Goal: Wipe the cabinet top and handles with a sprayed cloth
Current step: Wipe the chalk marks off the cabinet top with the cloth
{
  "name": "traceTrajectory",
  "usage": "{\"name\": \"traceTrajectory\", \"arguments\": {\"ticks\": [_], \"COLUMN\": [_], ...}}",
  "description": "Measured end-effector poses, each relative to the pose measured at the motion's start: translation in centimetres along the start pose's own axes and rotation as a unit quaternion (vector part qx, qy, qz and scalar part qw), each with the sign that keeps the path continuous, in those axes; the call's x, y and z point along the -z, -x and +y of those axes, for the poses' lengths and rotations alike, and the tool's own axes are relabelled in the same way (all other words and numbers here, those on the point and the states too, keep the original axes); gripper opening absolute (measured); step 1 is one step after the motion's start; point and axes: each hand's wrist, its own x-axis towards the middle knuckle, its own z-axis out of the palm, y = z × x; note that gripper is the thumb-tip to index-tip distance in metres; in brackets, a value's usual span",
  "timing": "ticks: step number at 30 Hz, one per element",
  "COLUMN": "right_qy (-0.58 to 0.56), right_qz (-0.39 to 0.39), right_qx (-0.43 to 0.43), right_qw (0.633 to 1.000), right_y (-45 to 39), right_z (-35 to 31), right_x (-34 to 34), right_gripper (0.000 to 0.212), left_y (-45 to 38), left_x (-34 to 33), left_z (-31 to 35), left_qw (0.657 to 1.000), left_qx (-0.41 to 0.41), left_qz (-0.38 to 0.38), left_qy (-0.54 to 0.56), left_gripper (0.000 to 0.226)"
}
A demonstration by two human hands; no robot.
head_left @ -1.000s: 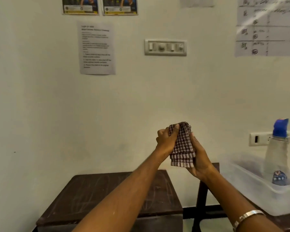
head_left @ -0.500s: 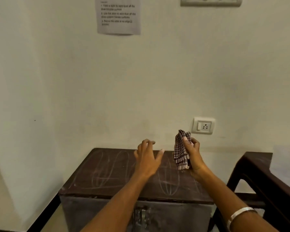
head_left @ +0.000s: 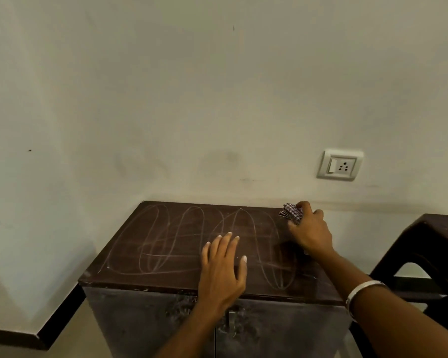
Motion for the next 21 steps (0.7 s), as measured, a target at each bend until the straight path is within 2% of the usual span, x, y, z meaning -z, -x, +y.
{"name": "traceTrajectory", "arguments": {"ticks": [5,14,21], "right_qy": [0.089,0.163,0.127], "right_qz": [-0.003,-0.022,-0.08], "right_qx": [-0.019,-0.008,0.131], "right_qw": [0.996,0.986,0.98], "right_y": [-3.0,-5.9,-7.5], "right_z": [1.8,2.7,4.5], "right_x": [-2.1,-5.2,-3.9], "right_gripper": [0.053,0.057,0.056], "left_y": [0.0,0.1,-0.1], "left_x": [-0.9,-1.2,-1.3], "left_z": [-0.6,-0.7,-0.7], "left_qw": [1.0,1.0,1.0], "left_qx": [-0.014,-0.005,0.0], "left_qz": [-0.001,-0.005,-0.009], "left_qy": [0.005,0.012,0.022], "left_gripper": [0.056,0.066,0.062]}}
